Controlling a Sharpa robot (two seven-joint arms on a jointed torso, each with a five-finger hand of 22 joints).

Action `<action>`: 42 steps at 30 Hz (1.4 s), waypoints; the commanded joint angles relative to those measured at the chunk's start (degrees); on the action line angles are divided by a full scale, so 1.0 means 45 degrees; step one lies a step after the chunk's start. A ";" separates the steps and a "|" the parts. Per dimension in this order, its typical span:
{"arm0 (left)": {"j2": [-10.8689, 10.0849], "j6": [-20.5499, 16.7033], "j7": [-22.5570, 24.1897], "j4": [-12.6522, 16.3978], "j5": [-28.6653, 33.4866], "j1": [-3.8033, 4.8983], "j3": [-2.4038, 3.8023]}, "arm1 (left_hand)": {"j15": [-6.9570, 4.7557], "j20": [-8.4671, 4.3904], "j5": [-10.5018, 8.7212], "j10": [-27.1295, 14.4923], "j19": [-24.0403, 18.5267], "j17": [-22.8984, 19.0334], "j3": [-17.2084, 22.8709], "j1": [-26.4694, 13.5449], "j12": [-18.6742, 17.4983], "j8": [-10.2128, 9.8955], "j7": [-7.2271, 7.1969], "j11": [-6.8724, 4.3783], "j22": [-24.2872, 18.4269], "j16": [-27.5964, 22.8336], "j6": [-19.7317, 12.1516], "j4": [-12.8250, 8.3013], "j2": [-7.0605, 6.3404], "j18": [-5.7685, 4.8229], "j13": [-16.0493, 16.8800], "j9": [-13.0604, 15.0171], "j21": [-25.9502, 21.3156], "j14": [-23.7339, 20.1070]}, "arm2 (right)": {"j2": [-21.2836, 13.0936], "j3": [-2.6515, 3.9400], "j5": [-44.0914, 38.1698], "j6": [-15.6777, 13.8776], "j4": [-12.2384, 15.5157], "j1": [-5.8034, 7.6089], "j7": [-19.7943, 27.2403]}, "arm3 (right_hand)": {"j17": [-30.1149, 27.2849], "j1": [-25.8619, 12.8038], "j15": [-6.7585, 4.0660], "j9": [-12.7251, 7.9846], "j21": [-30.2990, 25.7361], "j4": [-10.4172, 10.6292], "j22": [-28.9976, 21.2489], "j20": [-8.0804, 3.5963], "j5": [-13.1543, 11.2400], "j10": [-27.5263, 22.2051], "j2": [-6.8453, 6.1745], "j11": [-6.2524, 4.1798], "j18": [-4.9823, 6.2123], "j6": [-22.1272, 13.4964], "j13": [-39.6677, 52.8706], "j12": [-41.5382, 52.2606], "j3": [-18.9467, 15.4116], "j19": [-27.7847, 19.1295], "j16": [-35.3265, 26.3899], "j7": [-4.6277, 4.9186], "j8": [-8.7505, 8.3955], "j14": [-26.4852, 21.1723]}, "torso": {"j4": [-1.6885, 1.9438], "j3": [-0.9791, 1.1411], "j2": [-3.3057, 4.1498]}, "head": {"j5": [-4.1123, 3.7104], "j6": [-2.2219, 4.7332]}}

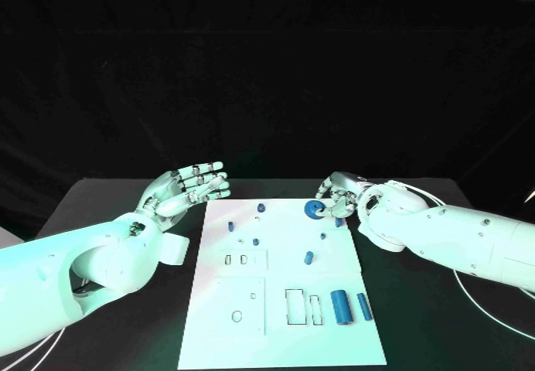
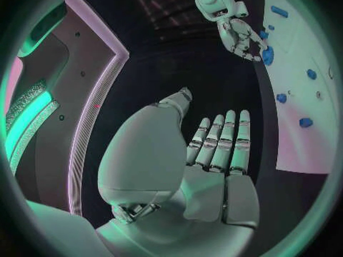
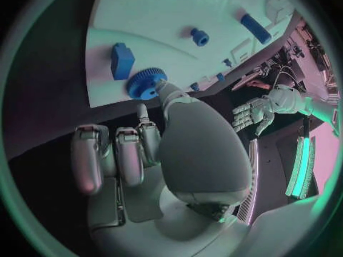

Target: Assemble the parts on the task board

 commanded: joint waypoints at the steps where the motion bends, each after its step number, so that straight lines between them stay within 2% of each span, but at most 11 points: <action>1: 0.0057 0.0048 0.0181 0.0026 0.0062 0.0008 0.0011 | -0.0016 -0.0005 0.0012 0.0106 0.0085 0.0002 0.0036 0.0118 0.0027 0.0073 0.1193 0.0028 0.0011 -0.0048 0.0115 0.0075 -0.0033 0.0004 0.0015 0.0006 0.0050 0.0146 | 0.0130 0.0001 0.0000 0.0428 -0.0128 -0.0041 -0.0036 | 0.1955 0.0053 0.0066 0.0022 0.0075 0.0025 0.1986 0.0122 0.0079 -0.0022 0.0150 0.0027 -0.0123 -0.0072 0.0717 0.0015 -0.0056 0.0567 0.0060 -0.0013 0.0046 0.1083 | 0.0024 -0.0001 0.0002 | 0.0015 -0.0021; 5: 0.0114 0.0063 0.0182 0.0039 0.0064 0.0007 0.0012 | -0.0001 -0.0004 0.0016 0.0221 0.0175 -0.0026 0.0044 0.0168 0.0037 0.0085 0.1237 0.0102 0.0004 -0.0035 0.0160 0.0091 -0.0028 0.0025 0.0021 0.0004 0.0061 0.0239 | 0.0279 -0.0002 0.0089 0.0558 -0.0349 -0.0087 -0.0027 | 0.1962 0.0060 0.0068 0.0024 0.0076 0.0035 0.1988 0.0125 0.0094 -0.0011 0.0169 0.0029 -0.0123 -0.0067 0.0737 0.0027 -0.0053 0.0567 0.0064 -0.0011 0.0052 0.1083 | 0.0036 -0.0011 0.0002 | 0.0038 -0.0017; 11: 0.0146 0.0075 0.0175 0.0048 0.0070 0.0006 0.0012 | 0.0007 -0.0006 0.0014 0.0285 0.0263 -0.0053 0.0074 0.0219 0.0051 0.0116 0.1276 0.0145 -0.0001 -0.0022 0.0260 0.0093 -0.0006 0.0044 0.0026 0.0015 0.0076 0.0311 | 0.0397 -0.0007 0.0115 0.0805 -0.0522 -0.0158 -0.0003 | 0.1938 0.0065 0.0072 0.0028 0.0065 0.0051 0.1977 0.0128 0.0106 -0.0008 0.0192 0.0029 -0.0119 -0.0050 0.0749 0.0033 -0.0050 0.0558 0.0058 -0.0011 0.0065 0.1078 | -0.0015 0.0002 0.0001 | 0.0079 -0.0057; 21: 0.0134 0.0087 0.0159 0.0026 0.0088 0.0006 0.0012 | 0.0018 -0.0007 0.0012 0.0426 0.0350 -0.0076 0.0102 0.0258 0.0074 0.0147 0.1291 0.0174 -0.0002 -0.0011 0.0353 0.0090 0.0010 0.0062 0.0037 0.0027 0.0095 0.0364 | 0.0381 -0.0009 -0.0138 0.0719 -0.0577 -0.0190 -0.0038 | 0.2037 0.0308 0.0051 0.0074 0.0140 0.0077 0.2079 0.0128 0.0177 0.0104 0.0481 -0.0011 -0.0138 0.0261 0.0932 0.0140 0.0249 0.0593 0.0098 -0.0055 0.0242 0.1087 | 0.0005 0.0008 -0.0002 | 0.0081 -0.0078; 24: 0.0120 0.0089 0.0160 0.0027 0.0089 0.0006 0.0012 | 0.0017 -0.0007 0.0012 0.0456 0.0367 -0.0080 0.0108 0.0264 0.0080 0.0159 0.1295 0.0174 -0.0002 -0.0010 0.0388 0.0090 0.0014 0.0066 0.0040 0.0033 0.0099 0.0373 | 0.0350 -0.0009 -0.0273 0.0509 -0.0536 -0.0192 0.0044 | 0.2023 0.0584 0.0009 0.0094 0.0176 -0.0033 0.2131 0.0099 0.0226 0.0191 0.0587 -0.0064 -0.0147 0.0493 0.1047 0.0205 0.0627 0.0610 0.0096 -0.0112 0.0356 0.1080 | -0.0006 0.0008 0.0003 | 0.0099 -0.0055; 27: 0.0113 0.0092 0.0163 0.0029 0.0090 0.0006 0.0012 | 0.0015 -0.0008 0.0011 0.0462 0.0390 -0.0085 0.0115 0.0270 0.0085 0.0161 0.1302 0.0171 -0.0001 -0.0007 0.0392 0.0089 0.0017 0.0071 0.0041 0.0032 0.0105 0.0384 | 0.0319 -0.0009 -0.0501 0.0197 -0.0434 -0.0193 0.0190 | 0.2041 0.0694 -0.0050 0.0137 0.0231 -0.0115 0.2203 0.0054 0.0409 0.0292 0.0549 -0.0140 -0.0163 0.0772 0.1166 0.0277 0.0942 0.0643 0.0103 -0.0201 0.0504 0.1081 | -0.0007 0.0010 0.0009 | 0.0109 -0.0064; 35: 0.0115 0.0118 0.0170 0.0023 0.0090 0.0006 0.0012 | 0.0011 -0.0010 0.0010 0.0493 0.0430 -0.0095 0.0127 0.0280 0.0092 0.0175 0.1308 0.0166 0.0000 -0.0004 0.0433 0.0087 0.0024 0.0081 0.0043 0.0037 0.0116 0.0402 | 0.0243 -0.0008 -0.1349 -0.1143 0.0276 -0.0193 0.0670 | 0.2055 0.0645 -0.0241 0.0319 0.0317 -0.0247 0.2319 -0.0112 0.0476 0.0505 0.0507 -0.0370 -0.0188 0.1370 0.1383 0.0406 0.1514 0.0698 0.0106 -0.0466 0.0926 0.1083 | 0.0009 0.0016 0.0004 | 0.0166 -0.0079; 38: 0.0113 0.0123 0.0171 0.0016 0.0090 0.0006 0.0012 | 0.0008 -0.0011 0.0010 0.0523 0.0450 -0.0100 0.0134 0.0285 0.0098 0.0186 0.1311 0.0162 0.0000 -0.0002 0.0466 0.0086 0.0029 0.0086 0.0045 0.0042 0.0121 0.0411 | 0.0249 -0.0005 -0.1723 -0.1535 0.0595 -0.0180 0.0724 | 0.2093 0.0635 -0.0263 0.0337 0.0381 -0.0264 0.2393 -0.0131 0.0478 0.0535 0.0515 -0.0393 -0.0209 0.1407 0.1413 0.0423 0.1579 0.0742 0.0116 -0.0490 0.0962 0.1091 | 0.0003 0.0017 -0.0001 | 0.0198 -0.0078; 42: 0.0116 0.0133 0.0174 0.0014 0.0090 0.0006 0.0012 | 0.0008 -0.0011 0.0010 0.0526 0.0452 -0.0100 0.0135 0.0285 0.0099 0.0188 0.1311 0.0161 0.0000 -0.0002 0.0469 0.0086 0.0029 0.0086 0.0046 0.0043 0.0122 0.0412 | 0.0329 -0.0001 -0.1930 -0.1732 0.0988 -0.0137 0.0759 | 0.2087 0.0621 -0.0268 0.0341 0.0421 -0.0263 0.2439 -0.0137 0.0473 0.0543 0.0509 -0.0398 -0.0221 0.1415 0.1420 0.0428 0.1590 0.0769 0.0114 -0.0494 0.0970 0.1090 | 0.0006 0.0002 -0.0003 | 0.0250 -0.0012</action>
